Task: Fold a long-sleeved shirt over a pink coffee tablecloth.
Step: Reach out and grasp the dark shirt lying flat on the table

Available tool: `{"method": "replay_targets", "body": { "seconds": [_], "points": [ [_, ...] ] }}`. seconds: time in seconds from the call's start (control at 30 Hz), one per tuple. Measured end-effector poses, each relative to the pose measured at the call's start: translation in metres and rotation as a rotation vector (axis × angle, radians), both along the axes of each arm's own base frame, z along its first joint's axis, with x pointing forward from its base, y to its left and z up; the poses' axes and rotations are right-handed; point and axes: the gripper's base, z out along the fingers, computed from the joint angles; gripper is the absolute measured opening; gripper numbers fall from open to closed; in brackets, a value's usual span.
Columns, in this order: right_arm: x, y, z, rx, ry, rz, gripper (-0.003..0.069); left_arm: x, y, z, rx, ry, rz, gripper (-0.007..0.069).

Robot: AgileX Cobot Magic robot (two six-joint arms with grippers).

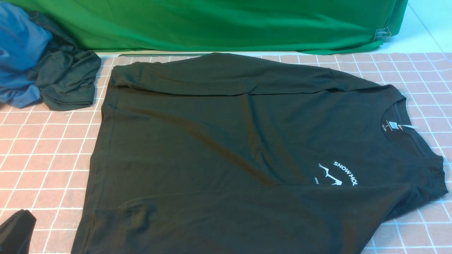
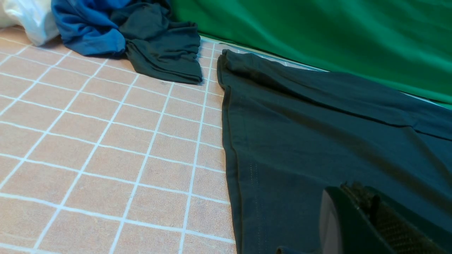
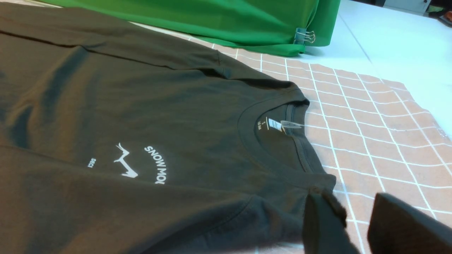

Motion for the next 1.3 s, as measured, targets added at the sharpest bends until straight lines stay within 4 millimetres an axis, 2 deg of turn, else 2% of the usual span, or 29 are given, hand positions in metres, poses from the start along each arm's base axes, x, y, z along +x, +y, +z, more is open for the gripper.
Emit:
{"method": "replay_targets", "body": {
  "seconds": [0.2,0.4,0.53,0.67,0.87,0.93,0.97,1.0,1.03,1.1,1.2,1.3],
  "points": [
    [0.0,0.0,0.0,0.0,0.0,0.0,0.0238,0.0,0.0,0.001,0.016,-0.014,0.002,0.0015],
    [0.0,0.0,0.0,0.0,0.0,0.0,0.0238,0.001,0.0,0.014,-0.015,-0.153,0.006,0.0015],
    [0.0,0.0,0.0,0.0,0.0,0.0,0.0238,0.0,0.002,0.03,-0.213,-0.343,0.026,0.0015],
    [0.0,0.0,0.002,0.0,-0.02,-0.001,0.0238,-0.004,0.006,0.043,-0.305,-0.491,0.039,0.0015],
    [0.001,0.0,0.005,0.006,-0.05,-0.004,0.0238,-0.006,0.007,0.049,-0.408,-0.571,0.035,0.0015],
    [0.001,0.0,0.009,0.078,-0.102,-0.011,0.0238,-0.007,0.008,0.051,-0.522,-0.595,0.021,0.0015],
    [0.001,0.0,0.014,0.214,-0.154,-0.021,0.0238,-0.007,0.008,0.051,-0.583,-0.603,0.012,0.0015],
    [0.001,0.0,0.015,0.239,-0.162,-0.022,0.0238,-0.007,0.008,0.051,-0.598,-0.606,0.01,0.0015],
    [0.001,-0.001,0.02,0.474,-0.216,-0.037,0.0238,-0.007,0.008,0.052,-0.636,-0.609,0.004,0.0015],
    [0.001,-0.002,0.025,0.668,-0.259,-0.046,0.0238,-0.007,0.008,0.052,-0.652,-0.611,0.002,0.0015],
    [0.001,-0.003,0.027,0.816,-0.279,-0.05,0.0238,-0.007,0.008,0.052,-0.657,-0.614,0.001,0.0015],
    [0.001,-0.003,0.027,0.844,-0.28,-0.05,0.0238,-0.008,0.008,0.053,-0.651,-0.628,-0.003,0.0015]
  ]
}}
